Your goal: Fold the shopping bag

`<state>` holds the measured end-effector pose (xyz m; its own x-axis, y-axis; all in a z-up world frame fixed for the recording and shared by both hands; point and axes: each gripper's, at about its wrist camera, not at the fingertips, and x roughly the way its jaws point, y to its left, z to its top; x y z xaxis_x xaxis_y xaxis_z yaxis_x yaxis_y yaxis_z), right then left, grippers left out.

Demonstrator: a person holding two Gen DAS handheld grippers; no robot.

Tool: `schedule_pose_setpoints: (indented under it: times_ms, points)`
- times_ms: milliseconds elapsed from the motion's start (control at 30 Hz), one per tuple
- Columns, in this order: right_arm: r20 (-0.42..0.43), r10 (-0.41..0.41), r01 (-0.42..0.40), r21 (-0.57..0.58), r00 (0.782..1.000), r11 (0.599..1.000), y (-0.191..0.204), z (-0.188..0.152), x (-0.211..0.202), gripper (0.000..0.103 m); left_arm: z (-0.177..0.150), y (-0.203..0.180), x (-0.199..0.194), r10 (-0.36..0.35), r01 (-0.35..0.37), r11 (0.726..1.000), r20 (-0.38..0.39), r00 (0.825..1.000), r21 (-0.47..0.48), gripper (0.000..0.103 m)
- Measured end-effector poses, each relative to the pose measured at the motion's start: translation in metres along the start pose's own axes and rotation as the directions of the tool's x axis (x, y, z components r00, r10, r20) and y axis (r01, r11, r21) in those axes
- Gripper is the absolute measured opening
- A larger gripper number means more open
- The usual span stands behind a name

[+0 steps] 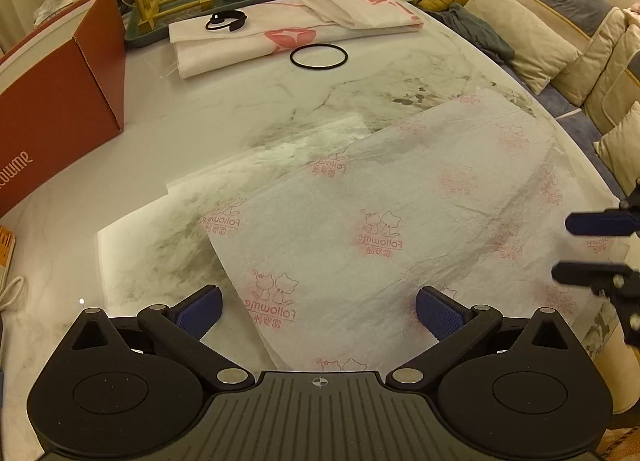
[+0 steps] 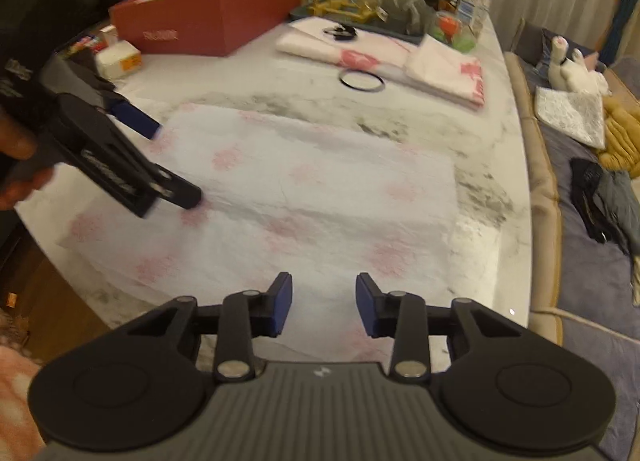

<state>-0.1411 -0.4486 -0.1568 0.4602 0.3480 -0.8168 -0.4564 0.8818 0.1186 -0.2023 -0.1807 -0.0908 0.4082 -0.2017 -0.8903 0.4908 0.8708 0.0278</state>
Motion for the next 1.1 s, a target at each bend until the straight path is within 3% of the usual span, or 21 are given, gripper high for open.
schedule_pose_setpoints:
  times_ms: [100, 333, 533, 567, 600, 700, 867, 967, 1100]
  points:
    - [-0.046, 0.025, -0.026, -0.016, 0.999, 1.000, 0.009, -0.001, 0.011, 0.035, 0.003, -0.001, 0.002, 0.001, -0.001, 1.000, -0.003, 1.000, -0.001, 0.103]
    - [-0.025, 0.019, -0.021, -0.059, 1.000, 0.998, 0.003, 0.006, 0.019, 0.040, 0.002, 0.007, 0.002, 0.014, -0.014, 0.999, -0.006, 1.000, -0.028, 0.103]
    - [-0.015, -0.076, 0.075, -0.098, 0.997, 0.992, -0.005, 0.025, 0.032, 0.045, -0.005, 0.017, 0.000, 0.048, -0.049, 0.994, -0.021, 0.999, -0.093, 0.103]
    - [-0.022, -0.099, 0.096, -0.106, 0.995, 0.990, -0.003, 0.029, 0.034, 0.043, -0.006, 0.018, -0.002, 0.053, -0.055, 0.993, -0.027, 0.998, -0.105, 0.103]
    - [-0.023, -0.107, 0.104, -0.109, 0.994, 0.989, -0.001, 0.032, 0.033, 0.035, -0.008, 0.019, -0.003, 0.053, -0.057, 0.992, -0.031, 0.998, -0.117, 0.103]
    - [0.029, -0.010, 0.012, -0.091, 1.000, 0.996, 0.011, 0.037, 0.018, 0.034, -0.011, 0.030, -0.010, 0.040, -0.039, 0.985, 0.000, 0.999, -0.170, 0.103]
    - [-0.053, 0.058, -0.065, -0.134, 0.997, 0.989, 0.027, 0.026, 0.033, 0.034, -0.004, 0.040, -0.009, 0.060, -0.053, 0.980, 0.026, 0.998, -0.194, 0.103]
    - [-0.040, 0.061, -0.065, -0.101, 0.997, 0.993, 0.014, 0.020, 0.032, 0.043, -0.002, 0.049, -0.007, 0.057, -0.050, 0.979, 0.033, 0.998, -0.198, 0.103]
    - [-0.025, 0.025, -0.027, -0.101, 0.999, 0.995, 0.006, 0.021, 0.019, 0.041, -0.005, 0.065, -0.014, 0.024, -0.009, 0.973, 0.062, 0.998, -0.230, 0.103]
